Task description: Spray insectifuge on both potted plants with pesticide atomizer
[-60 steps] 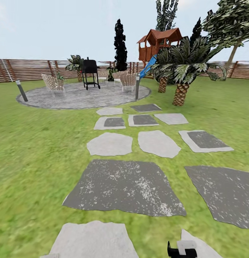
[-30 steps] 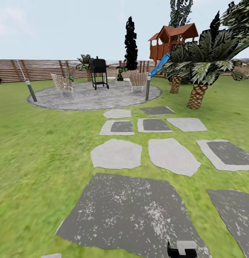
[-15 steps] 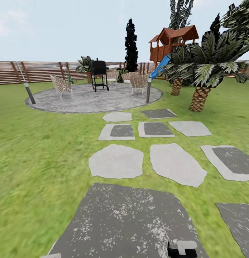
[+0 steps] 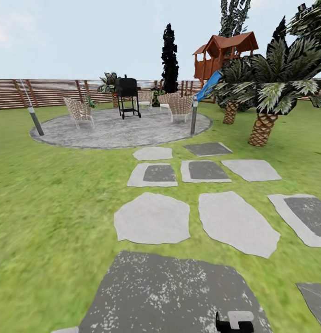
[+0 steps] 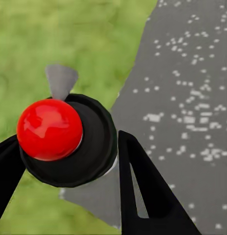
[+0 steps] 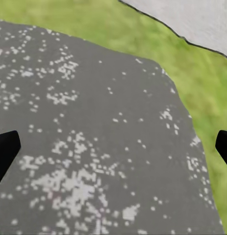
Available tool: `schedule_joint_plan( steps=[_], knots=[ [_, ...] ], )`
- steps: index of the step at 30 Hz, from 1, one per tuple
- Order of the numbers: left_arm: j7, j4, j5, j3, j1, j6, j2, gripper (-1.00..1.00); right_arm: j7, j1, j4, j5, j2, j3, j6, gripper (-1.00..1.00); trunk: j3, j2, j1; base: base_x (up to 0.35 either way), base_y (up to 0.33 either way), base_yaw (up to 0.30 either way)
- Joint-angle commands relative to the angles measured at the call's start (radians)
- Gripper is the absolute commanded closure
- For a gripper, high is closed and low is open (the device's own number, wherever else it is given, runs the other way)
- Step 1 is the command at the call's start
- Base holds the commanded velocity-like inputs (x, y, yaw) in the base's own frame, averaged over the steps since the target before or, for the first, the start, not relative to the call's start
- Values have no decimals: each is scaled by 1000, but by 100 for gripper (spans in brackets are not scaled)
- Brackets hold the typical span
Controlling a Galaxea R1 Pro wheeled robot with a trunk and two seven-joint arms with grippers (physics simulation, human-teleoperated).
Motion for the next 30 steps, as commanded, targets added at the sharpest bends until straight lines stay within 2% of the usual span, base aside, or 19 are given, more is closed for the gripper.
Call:
schedule_joint_plan(
  steps=[1,23,30],
  knots=[
    [-2,1,1,4,-1,-3,0,100,-5,-1,1,11,0,-7,-2,-100,-1,0,0,340,23,123],
    [-2,1,1,4,-1,-3,0,100,-5,-1,1,11,2,-7,-2,-100,-1,0,0,340,1,266],
    [-2,1,1,4,-1,-3,0,100,-5,-1,1,11,0,-7,-2,-100,-1,0,0,340,0,57]
  ],
)
